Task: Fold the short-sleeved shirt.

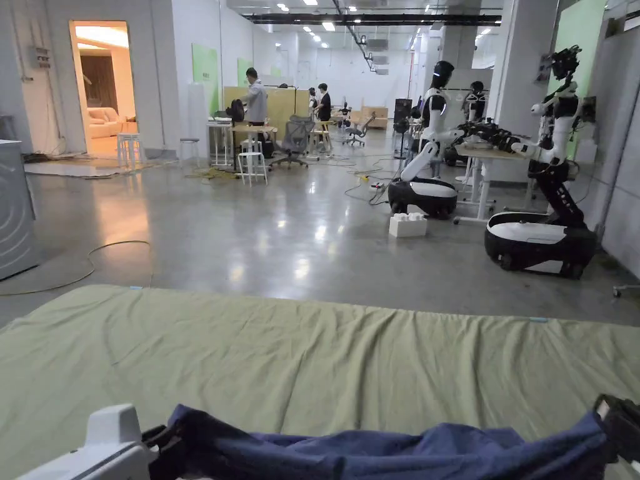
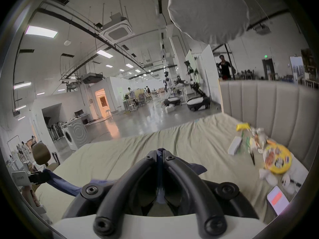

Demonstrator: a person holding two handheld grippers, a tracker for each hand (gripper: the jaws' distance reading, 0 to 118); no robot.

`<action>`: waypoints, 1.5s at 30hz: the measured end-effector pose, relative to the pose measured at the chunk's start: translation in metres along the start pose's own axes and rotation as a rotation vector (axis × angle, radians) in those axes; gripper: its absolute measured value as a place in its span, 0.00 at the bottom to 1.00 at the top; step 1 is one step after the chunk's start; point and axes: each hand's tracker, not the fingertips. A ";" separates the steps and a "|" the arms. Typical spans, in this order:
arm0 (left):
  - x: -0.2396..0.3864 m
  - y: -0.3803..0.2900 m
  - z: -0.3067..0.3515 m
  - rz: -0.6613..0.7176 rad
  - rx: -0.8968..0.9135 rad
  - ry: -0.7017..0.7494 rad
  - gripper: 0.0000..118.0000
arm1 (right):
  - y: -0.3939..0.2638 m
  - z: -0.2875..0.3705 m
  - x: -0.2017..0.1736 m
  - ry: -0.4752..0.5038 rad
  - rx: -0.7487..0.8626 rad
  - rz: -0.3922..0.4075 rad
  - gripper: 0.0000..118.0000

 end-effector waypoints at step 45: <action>0.029 -0.083 0.228 -0.312 0.168 0.159 0.79 | -0.114 0.240 -0.020 0.007 -0.021 0.102 0.70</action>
